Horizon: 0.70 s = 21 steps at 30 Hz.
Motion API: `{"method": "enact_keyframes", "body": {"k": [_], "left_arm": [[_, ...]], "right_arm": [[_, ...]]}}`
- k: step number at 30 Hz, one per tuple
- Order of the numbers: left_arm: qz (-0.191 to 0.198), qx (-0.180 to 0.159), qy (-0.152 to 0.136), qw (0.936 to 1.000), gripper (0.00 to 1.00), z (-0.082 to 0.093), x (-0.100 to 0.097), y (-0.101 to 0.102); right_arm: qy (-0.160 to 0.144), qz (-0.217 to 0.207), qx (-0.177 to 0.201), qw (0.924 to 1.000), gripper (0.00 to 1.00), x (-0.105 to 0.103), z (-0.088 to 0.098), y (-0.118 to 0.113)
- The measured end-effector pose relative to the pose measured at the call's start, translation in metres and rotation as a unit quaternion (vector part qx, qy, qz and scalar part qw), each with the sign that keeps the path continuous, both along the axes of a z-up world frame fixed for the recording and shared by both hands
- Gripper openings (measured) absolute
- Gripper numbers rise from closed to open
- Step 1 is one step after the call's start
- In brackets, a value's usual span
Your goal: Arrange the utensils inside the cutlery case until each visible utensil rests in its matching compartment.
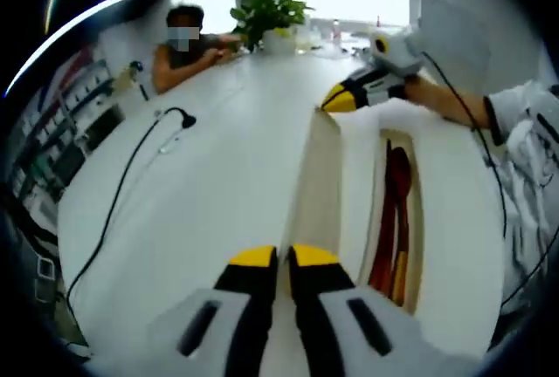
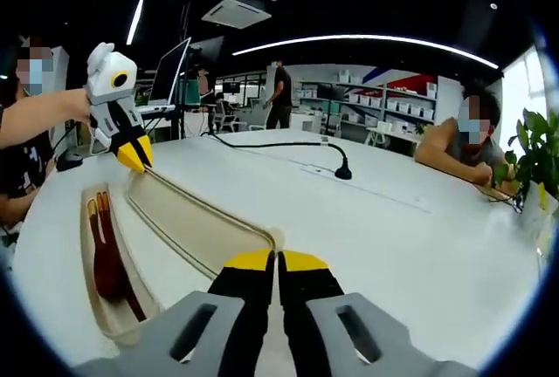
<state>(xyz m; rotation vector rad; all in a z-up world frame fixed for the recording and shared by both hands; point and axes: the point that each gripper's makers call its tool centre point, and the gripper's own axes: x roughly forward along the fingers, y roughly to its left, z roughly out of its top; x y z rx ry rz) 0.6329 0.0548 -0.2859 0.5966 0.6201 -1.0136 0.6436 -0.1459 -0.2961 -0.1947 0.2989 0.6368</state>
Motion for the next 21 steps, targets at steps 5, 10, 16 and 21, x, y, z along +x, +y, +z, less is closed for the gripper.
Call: {"method": "enact_keyframes", "body": {"k": [5,10,16,21], "left_arm": [[-0.010,0.017,-0.020,0.9996,0.04,0.001,0.004,0.003],[-0.018,0.030,-0.036,0.9988,0.04,0.002,0.010,0.008],[-0.047,0.050,-0.063,0.9956,0.04,0.003,0.000,-0.003],[-0.112,0.086,-0.117,0.9830,0.04,0.007,-0.009,-0.008]], "right_arm": [[0.026,0.024,0.026,0.9990,0.12,-0.003,-0.008,0.009],[0.041,0.025,0.059,0.9971,0.14,0.004,-0.008,0.011],[0.035,0.024,0.063,0.9971,0.15,0.001,-0.004,0.008],[0.030,0.021,0.072,0.9967,0.20,0.005,-0.003,0.004]]}}
